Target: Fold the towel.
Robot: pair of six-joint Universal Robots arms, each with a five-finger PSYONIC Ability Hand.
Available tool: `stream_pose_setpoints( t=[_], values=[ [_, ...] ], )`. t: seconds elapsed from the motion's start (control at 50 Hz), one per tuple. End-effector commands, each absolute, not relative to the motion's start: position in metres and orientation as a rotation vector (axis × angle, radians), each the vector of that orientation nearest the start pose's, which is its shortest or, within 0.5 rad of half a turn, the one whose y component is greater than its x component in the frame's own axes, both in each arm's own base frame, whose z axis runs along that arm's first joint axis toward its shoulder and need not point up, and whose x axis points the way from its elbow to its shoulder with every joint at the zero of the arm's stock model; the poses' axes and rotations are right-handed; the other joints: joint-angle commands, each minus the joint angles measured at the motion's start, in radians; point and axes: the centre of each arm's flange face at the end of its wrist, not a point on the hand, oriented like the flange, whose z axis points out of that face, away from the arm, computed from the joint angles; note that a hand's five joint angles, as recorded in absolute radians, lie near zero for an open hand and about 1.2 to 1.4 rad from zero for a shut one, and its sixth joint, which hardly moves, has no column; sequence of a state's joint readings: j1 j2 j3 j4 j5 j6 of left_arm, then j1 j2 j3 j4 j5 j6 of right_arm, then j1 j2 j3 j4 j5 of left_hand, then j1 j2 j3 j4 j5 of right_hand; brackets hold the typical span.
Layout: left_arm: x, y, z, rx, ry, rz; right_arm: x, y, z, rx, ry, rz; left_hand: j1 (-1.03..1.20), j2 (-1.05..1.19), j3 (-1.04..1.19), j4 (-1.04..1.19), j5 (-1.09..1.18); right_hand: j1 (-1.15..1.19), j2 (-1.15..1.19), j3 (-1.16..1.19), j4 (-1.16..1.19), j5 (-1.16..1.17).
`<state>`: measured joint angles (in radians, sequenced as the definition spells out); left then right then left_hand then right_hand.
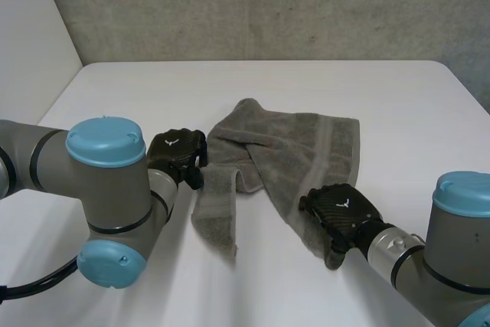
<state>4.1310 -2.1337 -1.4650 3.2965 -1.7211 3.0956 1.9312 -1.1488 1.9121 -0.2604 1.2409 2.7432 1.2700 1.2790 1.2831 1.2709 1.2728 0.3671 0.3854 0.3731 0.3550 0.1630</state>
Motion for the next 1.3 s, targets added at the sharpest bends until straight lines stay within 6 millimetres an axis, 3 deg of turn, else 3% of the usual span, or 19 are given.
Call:
stream_pose_setpoints(
  t=[0.02, 0.46, 0.56, 0.6, 0.7, 0.86, 0.94, 0.96, 0.98, 1.0, 1.04, 1.06, 1.1, 1.12, 1.16, 1.18, 1.2, 1.26, 1.3],
  values=[
    [-0.308, -0.256, 0.154, 0.58, 2.69, -1.981, 0.256, -0.221, 0.109, -1.139, 2.188, -1.486, -0.132, -0.141, -0.145, -0.133, -0.309, 0.026, 0.008, 0.02, 0.038, 0.056],
    [-0.308, -0.256, 0.154, 0.58, 2.688, -1.985, 0.268, -0.233, 0.115, -1.16, 2.141, -1.544, -0.132, -0.141, -0.145, -0.133, -0.309, 0.114, 0.096, 0.108, 0.126, 0.144],
    [-0.309, -0.256, 0.154, 0.58, 2.689, -1.983, 0.27, -0.235, 0.118, -1.161, 2.128, -1.557, -0.132, -0.141, -0.145, -0.133, -0.309, 0.508, 0.489, 0.502, 0.52, 0.537],
    [-0.308, -0.256, 0.154, 0.58, 2.688, -1.985, 0.272, -0.238, 0.12, -1.155, 2.12, -1.573, -0.132, -0.141, -0.145, -0.133, -0.309, 0.957, 0.939, 0.951, 0.969, 0.987],
    [-0.308, -0.256, 0.154, 0.58, 2.688, -1.985, 0.271, -0.243, 0.132, -1.141, 2.105, -1.635, -0.132, -0.141, -0.145, -0.133, -0.309, 1.029, 1.011, 1.023, 1.041, 1.059],
    [-0.307, -0.258, 0.162, 0.569, 2.675, -2.009, 0.271, -0.25, 0.181, -1.101, 2.006, -1.823, -0.108, -0.117, -0.121, -0.109, -0.286, 1.029, 1.011, 1.023, 1.041, 1.059],
    [-0.307, -0.259, 0.174, 0.568, 2.661, -2.052, 0.269, -0.255, 0.206, -1.057, 1.962, -1.902, 0.125, 0.116, 0.112, 0.124, -0.052, 1.029, 1.011, 1.023, 1.041, 1.059],
    [-0.307, -0.259, 0.174, 0.568, 2.661, -2.052, 0.268, -0.255, 0.222, -1.02, 1.933, -1.941, 0.126, 0.117, 0.113, 0.125, -0.051, 1.029, 1.011, 1.023, 1.041, 1.059],
    [-0.306, -0.259, 0.186, 0.562, 2.64, -2.1, 0.267, -0.253, 0.239, -0.982, 1.904, -1.969, 0.126, 0.117, 0.113, 0.125, -0.051, 1.029, 1.011, 1.023, 1.041, 1.059],
    [-0.306, -0.259, 0.187, 0.562, 2.64, -2.1, 0.267, -0.253, 0.239, -0.982, 1.904, -1.969, 0.126, 0.117, 0.113, 0.125, -0.051, 1.029, 1.011, 1.023, 1.041, 1.059],
    [-0.301, -0.259, 0.224, 0.523, 2.561, -2.244, 0.265, -0.249, 0.278, -0.916, 1.832, -2.033, 0.126, 0.117, 0.113, 0.125, -0.051, 1.029, 1.011, 1.023, 1.041, 1.059],
    [-0.301, -0.259, 0.224, 0.522, 2.56, -2.245, 0.265, -0.249, 0.279, -0.916, 1.832, -2.033, 0.126, 0.117, 0.113, 0.125, -0.051, 1.029, 1.011, 1.023, 1.041, 1.059],
    [-0.29, -0.259, 0.264, 0.47, 2.457, -2.394, 0.26, -0.246, 0.321, -0.861, 1.769, -2.103, 0.126, 0.117, 0.113, 0.125, -0.051, 1.029, 1.011, 1.023, 1.041, 1.059],
    [-0.29, -0.259, 0.264, 0.469, 2.457, -2.395, 0.26, -0.246, 0.322, -0.861, 1.769, -2.103, 0.126, 0.117, 0.113, 0.125, -0.051, 1.029, 1.011, 1.023, 1.041, 1.059],
    [-0.275, -0.26, 0.305, 0.415, 2.335, -2.543, 0.244, -0.252, 0.357, -0.794, 1.762, -2.175, 0.126, 0.117, 0.113, 0.125, -0.051, 1.029, 1.011, 1.023, 1.041, 1.059],
    [-0.275, -0.26, 0.305, 0.414, 2.334, -2.544, 0.244, -0.252, 0.357, -0.794, 1.762, -2.176, 0.126, 0.117, 0.113, 0.125, -0.051, 1.029, 1.011, 1.023, 1.041, 1.059],
    [-0.268, -0.26, 0.321, 0.4, 2.278, -2.603, 0.234, -0.258, 0.368, -0.76, 1.778, -2.201, 0.126, 0.117, 0.113, 0.125, -0.051, 1.029, 1.011, 1.023, 1.041, 1.059],
    [-0.259, -0.261, 0.341, 0.411, 2.227, -2.658, 0.218, -0.267, 0.385, -0.7, 1.81, -2.243, 0.126, 0.117, 0.113, 0.125, -0.051, 1.029, 1.011, 1.023, 1.041, 1.059],
    [-0.256, -0.261, 0.343, 0.424, 2.236, -2.653, 0.212, -0.271, 0.388, -0.681, 1.836, -2.242, 0.126, 0.117, 0.113, 0.125, -0.051, 1.029, 1.011, 1.023, 1.041, 1.059]
  ],
)
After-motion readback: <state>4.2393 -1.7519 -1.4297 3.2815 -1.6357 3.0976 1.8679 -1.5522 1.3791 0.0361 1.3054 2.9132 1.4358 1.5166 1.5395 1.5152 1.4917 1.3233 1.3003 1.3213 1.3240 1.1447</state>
